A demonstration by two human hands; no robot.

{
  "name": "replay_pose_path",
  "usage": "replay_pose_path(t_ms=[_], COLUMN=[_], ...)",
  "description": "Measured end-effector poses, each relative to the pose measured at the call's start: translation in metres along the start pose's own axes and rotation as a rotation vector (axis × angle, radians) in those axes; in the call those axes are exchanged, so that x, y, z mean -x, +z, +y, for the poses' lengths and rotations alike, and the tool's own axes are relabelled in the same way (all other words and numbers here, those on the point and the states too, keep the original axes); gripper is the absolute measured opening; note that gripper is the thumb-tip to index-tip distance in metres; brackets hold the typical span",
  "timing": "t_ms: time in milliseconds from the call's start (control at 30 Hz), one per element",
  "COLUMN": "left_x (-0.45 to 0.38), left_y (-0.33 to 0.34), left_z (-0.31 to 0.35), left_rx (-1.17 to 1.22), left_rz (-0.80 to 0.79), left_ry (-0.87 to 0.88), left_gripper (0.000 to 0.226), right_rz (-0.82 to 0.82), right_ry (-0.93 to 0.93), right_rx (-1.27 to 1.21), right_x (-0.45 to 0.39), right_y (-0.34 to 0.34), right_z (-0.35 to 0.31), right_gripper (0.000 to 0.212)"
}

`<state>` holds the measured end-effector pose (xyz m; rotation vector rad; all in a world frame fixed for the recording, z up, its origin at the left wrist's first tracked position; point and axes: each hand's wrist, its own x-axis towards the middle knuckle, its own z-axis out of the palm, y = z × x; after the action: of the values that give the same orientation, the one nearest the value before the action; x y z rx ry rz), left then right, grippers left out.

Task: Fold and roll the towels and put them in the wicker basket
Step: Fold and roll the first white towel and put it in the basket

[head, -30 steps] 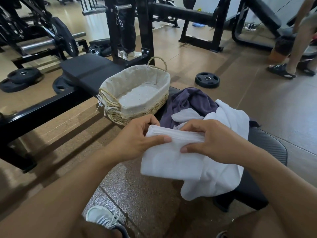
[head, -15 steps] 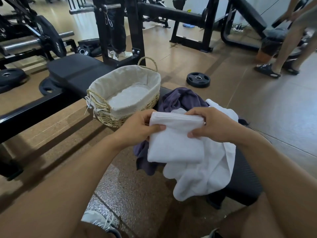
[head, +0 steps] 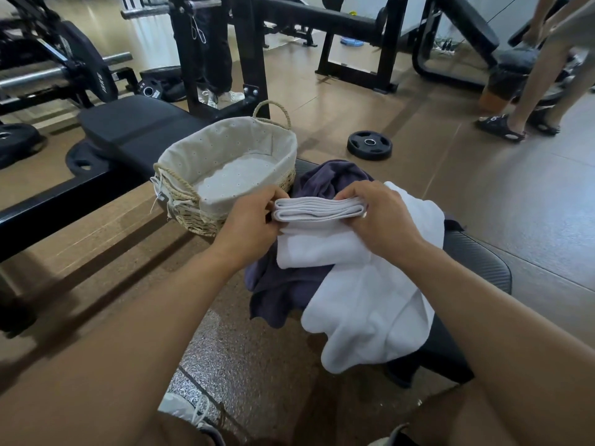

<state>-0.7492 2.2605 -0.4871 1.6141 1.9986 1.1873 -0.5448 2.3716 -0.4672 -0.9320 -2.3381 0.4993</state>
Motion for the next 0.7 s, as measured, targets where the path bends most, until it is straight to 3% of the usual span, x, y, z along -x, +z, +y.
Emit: replay_pose_path(t_ms=[100, 267, 533, 633, 700], left_x=[0.002, 0.012, 0.029, 0.036, 0.036], left_y=[0.0, -0.003, 0.005, 0.016, 0.02], left_z=[-0.002, -0.004, -0.01, -0.016, -0.02], left_rx=[-0.048, -0.039, -0.129, -0.213, -0.238], left_rz=[-0.029, -0.113, -0.253, -0.232, -0.202], left_ry=[-0.012, -0.007, 0.006, 0.086, 0.138], left_gripper=[0.025, 0.019, 0.077, 0.085, 0.077], right_rz=[0.022, -0.142, -0.46, -0.418, -0.366], right_ry=[-0.067, -0.016, -0.01, -0.068, -0.1], right_rx=[0.096, 0.094, 0.191, 0.279, 0.32], right_x=[0.001, 0.004, 0.029, 0.035, 0.033], right_y=[0.007, -0.004, -0.021, -0.014, -0.009], right_z=[0.003, -0.005, -0.01, -0.01, -0.009], right_gripper=[0.026, 0.027, 0.071, 0.063, 0.056])
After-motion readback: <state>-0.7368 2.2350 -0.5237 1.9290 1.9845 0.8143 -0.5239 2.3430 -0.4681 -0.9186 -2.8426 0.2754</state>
